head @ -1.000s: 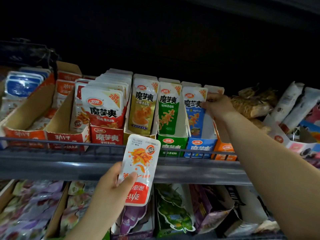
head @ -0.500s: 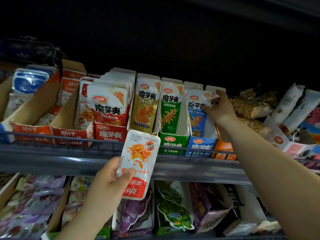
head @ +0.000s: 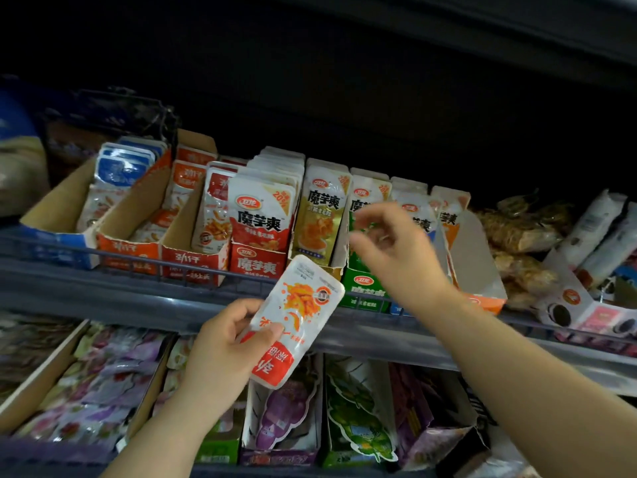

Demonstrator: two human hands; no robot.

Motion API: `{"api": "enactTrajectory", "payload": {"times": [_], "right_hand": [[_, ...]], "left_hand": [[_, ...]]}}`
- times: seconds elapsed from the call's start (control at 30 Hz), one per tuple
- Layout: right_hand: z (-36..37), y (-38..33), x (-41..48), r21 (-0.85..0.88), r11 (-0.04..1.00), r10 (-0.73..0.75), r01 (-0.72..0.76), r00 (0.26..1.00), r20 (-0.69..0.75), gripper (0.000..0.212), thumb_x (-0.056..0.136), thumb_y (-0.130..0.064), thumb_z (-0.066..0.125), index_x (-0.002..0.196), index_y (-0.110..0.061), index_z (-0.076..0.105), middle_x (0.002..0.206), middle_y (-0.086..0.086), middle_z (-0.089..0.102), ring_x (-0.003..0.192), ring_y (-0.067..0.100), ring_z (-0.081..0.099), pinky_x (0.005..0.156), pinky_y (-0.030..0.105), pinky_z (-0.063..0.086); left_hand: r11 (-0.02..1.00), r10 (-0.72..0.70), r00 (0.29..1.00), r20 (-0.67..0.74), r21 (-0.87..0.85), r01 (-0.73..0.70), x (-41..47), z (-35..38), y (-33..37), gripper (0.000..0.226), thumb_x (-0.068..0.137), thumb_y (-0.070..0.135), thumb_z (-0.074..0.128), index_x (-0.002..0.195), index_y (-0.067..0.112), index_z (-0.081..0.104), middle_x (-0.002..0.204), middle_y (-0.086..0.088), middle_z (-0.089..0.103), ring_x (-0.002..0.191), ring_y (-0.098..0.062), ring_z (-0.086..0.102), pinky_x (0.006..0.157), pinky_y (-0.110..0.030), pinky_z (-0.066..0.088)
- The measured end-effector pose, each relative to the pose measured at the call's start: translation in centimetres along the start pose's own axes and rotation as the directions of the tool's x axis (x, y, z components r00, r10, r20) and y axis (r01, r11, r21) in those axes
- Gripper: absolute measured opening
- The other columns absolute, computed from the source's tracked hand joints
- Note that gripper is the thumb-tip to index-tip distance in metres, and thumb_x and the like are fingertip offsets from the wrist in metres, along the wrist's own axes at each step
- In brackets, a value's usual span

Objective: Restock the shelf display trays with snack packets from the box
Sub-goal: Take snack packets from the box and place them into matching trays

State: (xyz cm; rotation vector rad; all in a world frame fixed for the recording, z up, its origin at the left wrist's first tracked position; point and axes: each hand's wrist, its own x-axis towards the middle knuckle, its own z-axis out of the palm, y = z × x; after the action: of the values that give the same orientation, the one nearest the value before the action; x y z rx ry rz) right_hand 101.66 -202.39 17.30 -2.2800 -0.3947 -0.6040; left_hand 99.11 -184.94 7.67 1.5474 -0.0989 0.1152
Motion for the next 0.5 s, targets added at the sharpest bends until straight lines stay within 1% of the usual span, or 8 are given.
{"api": "enactTrajectory", "payload": {"times": [0.07, 0.13, 0.2, 0.23, 0.3, 0.37, 0.43, 0.5], "right_hand": [[1.2, -1.4, -0.5, -0.07, 0.993, -0.078, 0.094, 0.976, 0.202, 0.033, 0.087, -0.018, 0.058, 0.119, -0.02, 0.052, 0.105, -0.017, 0.051, 0.087, -0.013, 0.044, 0.08, 0.001, 0.035], [2.2, -2.0, -0.7, -0.146, 0.979, -0.069, 0.14, 0.909, 0.41, 0.046, 0.088, -0.021, 0.058, 0.131, -0.022, 0.045, 0.129, -0.01, 0.048, 0.11, -0.004, 0.04, 0.093, 0.01, 0.03], [3.1, -2.6, -0.8, -0.165, 0.976, -0.035, 0.145, 0.843, 0.536, 0.046, 0.088, -0.022, 0.058, 0.132, -0.022, 0.044, 0.131, -0.01, 0.047, 0.119, 0.005, 0.041, 0.095, 0.014, 0.031], [3.5, -2.9, -0.8, -0.146, 0.98, -0.03, 0.132, 0.831, 0.556, 0.038, 0.087, -0.022, 0.059, 0.124, -0.022, 0.049, 0.122, -0.011, 0.051, 0.115, 0.007, 0.045, 0.093, 0.016, 0.035], [4.0, -3.7, -0.8, -0.101, 0.991, -0.017, 0.085, 0.842, 0.539, 0.013, 0.085, -0.021, 0.063, 0.093, -0.027, 0.055, 0.092, -0.016, 0.053, 0.097, 0.009, 0.052, 0.085, 0.024, 0.044], [4.5, -4.3, -0.7, -0.055, 0.997, -0.015, 0.049, 0.866, 0.499, 0.025, 0.083, -0.02, 0.065, 0.073, -0.032, 0.046, 0.078, -0.017, 0.05, 0.08, 0.008, 0.052, 0.075, 0.026, 0.046], [5.0, -5.1, -0.9, 0.035, 0.998, 0.03, -0.052, 0.888, 0.458, 0.026, 0.082, -0.017, 0.066, 0.068, -0.029, 0.047, 0.074, -0.011, 0.054, 0.07, 0.007, 0.054, 0.07, 0.026, 0.049], [5.7, -5.4, -1.2, 0.234, 0.946, 0.117, -0.227, 0.907, 0.405, 0.02, 0.082, -0.012, 0.065, 0.07, -0.022, 0.052, 0.074, -0.006, 0.061, 0.067, 0.009, 0.06, 0.069, 0.026, 0.054]], "left_hand": [[1.0, 0.017, 1.0, 0.019, 0.01, -0.018, -0.3, -0.5, 0.2, 0.02, 0.079, 0.005, 0.064, 0.079, 0.025, 0.061, 0.065, 0.015, 0.07, 0.058, -0.002, 0.066, 0.046, -0.012, 0.048], [0.999, 0.028, 0.999, 0.022, 0.02, -0.028, -0.7, -1.1, 0.5, 0.024, 0.078, 0.003, 0.065, 0.077, 0.027, 0.062, 0.064, 0.019, 0.069, 0.059, -0.001, 0.065, 0.047, -0.011, 0.047], [0.999, 0.036, 0.999, 0.007, 0.032, -0.036, -1.0, -1.9, 0.8, 0.027, 0.077, 0.004, 0.066, 0.075, 0.031, 0.063, 0.064, 0.016, 0.07, 0.06, -0.001, 0.066, 0.048, -0.012, 0.048], [0.998, 0.041, 0.999, -0.004, 0.048, -0.041, -1.1, -2.4, 1.0, 0.028, 0.077, 0.005, 0.066, 0.074, 0.032, 0.062, 0.064, 0.012, 0.07, 0.06, -0.001, 0.065, 0.048, -0.013, 0.049], [0.996, 0.053, 0.998, -0.04, 0.081, -0.049, -1.4, -3.4, 1.5, 0.027, 0.076, 0.006, 0.068, 0.072, 0.033, 0.062, 0.065, 0.011, 0.067, 0.059, -0.001, 0.065, 0.048, -0.012, 0.047], [0.994, 0.063, 0.993, -0.104, 0.097, -0.053, -1.6, -4.4, 2.0, 0.027, 0.074, 0.009, 0.07, 0.072, 0.033, 0.06, 0.07, 0.013, 0.066, 0.062, -0.005, 0.064, 0.049, -0.015, 0.046], [0.997, 0.074, 0.98, -0.185, 0.051, -0.066, -1.7, -5.5, 2.4, 0.028, 0.073, 0.009, 0.071, 0.076, 0.033, 0.058, 0.078, 0.009, 0.065, 0.07, -0.006, 0.063, 0.05, -0.015, 0.048], [0.993, 0.057, 0.972, -0.229, -0.093, -0.079, -1.6, -6.7, 2.5, 0.031, 0.073, 0.005, 0.068, 0.083, 0.032, 0.056, 0.079, 0.007, 0.068, 0.071, -0.006, 0.064, 0.05, -0.015, 0.05]]}}
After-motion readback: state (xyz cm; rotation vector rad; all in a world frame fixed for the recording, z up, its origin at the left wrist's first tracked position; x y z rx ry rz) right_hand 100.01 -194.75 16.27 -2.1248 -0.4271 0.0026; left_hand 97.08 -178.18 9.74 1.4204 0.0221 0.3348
